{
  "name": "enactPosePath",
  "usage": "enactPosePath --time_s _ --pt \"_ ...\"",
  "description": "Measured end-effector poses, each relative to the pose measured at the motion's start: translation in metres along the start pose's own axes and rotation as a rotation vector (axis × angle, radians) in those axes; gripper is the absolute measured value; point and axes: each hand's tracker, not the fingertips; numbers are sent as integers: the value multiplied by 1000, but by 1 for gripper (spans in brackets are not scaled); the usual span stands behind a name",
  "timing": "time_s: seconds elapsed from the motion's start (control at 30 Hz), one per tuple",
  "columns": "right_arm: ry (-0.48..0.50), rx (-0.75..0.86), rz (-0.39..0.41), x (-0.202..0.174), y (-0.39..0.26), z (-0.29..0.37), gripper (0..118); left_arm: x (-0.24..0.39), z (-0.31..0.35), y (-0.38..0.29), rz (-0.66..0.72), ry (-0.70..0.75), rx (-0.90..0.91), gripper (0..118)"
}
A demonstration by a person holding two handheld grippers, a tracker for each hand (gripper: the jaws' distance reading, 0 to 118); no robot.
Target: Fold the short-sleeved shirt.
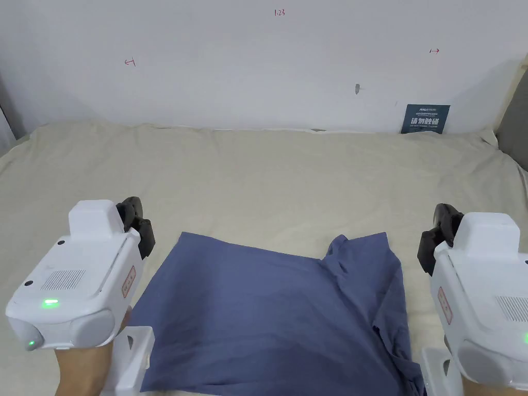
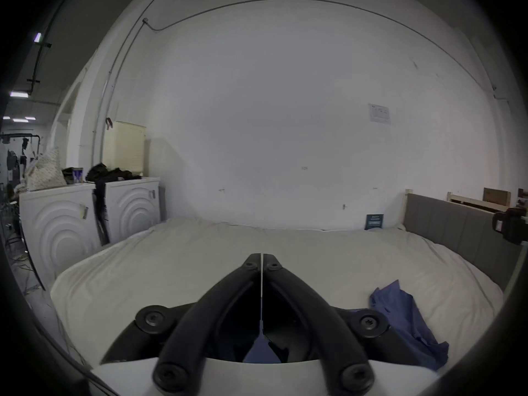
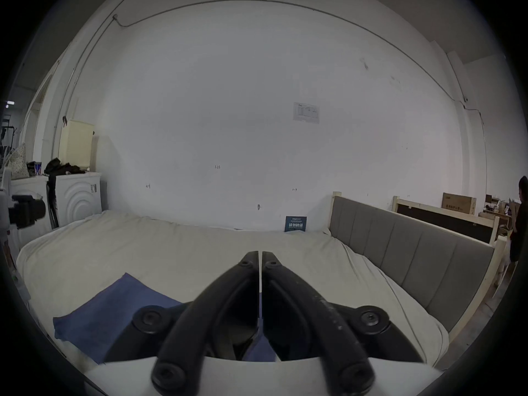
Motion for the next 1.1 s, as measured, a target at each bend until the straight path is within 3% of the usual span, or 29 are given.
enactPosePath --time_s 0.27,0.4,0.77,0.8,0.83,0.9,0.93,1.07,1.1 --pt "-21 -28 -4 5 -5 -22 1 -13 -56 2 -20 -63 -157 0" --pt "-27 -63 -7 6 -12 -45 1 -47 -127 -7 18 -159 -348 0" --pt "-79 -184 -19 5 -53 -133 1 -126 -315 -72 -40 -133 -673 3" --pt "-88 -194 -14 4 -58 -140 1 -133 -333 -79 -41 -139 -736 19" --pt "-96 -198 -7 4 -63 -147 1 -137 -343 -86 -35 -143 -774 43" --pt "-113 -225 6 5 -71 -160 1 -145 -364 -99 -36 -143 -821 102" --pt "-114 -235 7 6 -75 -166 1 -145 -369 -104 -50 -124 -802 107" --pt "-143 -272 26 8 -90 -184 1 -152 -396 -125 -78 -122 -896 103" --pt "-149 -278 27 9 -93 -187 1 -152 -399 -130 -72 -122 -922 92"
